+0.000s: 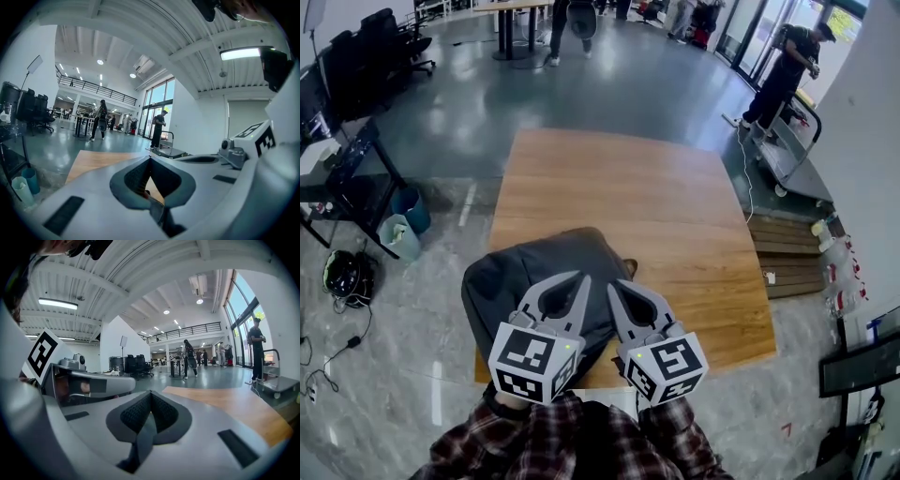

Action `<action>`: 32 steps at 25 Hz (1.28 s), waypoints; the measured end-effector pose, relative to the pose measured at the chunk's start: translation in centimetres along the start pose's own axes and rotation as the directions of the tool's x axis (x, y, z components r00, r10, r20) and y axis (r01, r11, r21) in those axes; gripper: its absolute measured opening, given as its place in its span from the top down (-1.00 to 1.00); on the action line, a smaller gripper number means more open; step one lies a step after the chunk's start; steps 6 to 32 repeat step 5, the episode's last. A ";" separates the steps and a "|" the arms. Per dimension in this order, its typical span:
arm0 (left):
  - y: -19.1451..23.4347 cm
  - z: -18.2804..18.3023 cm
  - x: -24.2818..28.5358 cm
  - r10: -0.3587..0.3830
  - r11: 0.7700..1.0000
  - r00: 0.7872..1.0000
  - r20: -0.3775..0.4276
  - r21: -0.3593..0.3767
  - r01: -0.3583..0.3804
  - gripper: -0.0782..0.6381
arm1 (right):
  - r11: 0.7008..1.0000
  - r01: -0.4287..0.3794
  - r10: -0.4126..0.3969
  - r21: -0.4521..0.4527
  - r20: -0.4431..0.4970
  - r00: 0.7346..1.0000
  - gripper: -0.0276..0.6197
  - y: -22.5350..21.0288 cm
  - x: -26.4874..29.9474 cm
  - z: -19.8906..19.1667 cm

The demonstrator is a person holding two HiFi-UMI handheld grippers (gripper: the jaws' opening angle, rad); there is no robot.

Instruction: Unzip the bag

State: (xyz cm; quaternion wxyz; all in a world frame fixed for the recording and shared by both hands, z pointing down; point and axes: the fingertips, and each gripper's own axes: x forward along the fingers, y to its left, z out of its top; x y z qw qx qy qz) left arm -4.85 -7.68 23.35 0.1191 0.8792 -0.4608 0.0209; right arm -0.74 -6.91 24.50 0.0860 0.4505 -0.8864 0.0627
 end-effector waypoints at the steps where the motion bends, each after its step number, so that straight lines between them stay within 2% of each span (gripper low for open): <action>1: 0.0 0.0 0.1 -0.002 1.000 1.000 -0.002 0.000 0.002 0.76 | 1.000 0.002 -0.002 -0.001 -0.001 1.000 0.89 -0.1 0.0 0.0; 32: -0.1 -0.1 0.7 -0.010 1.000 1.000 -0.007 -0.001 0.010 0.76 | 1.000 0.011 -0.011 0.000 -0.003 1.000 0.89 -0.6 0.2 0.0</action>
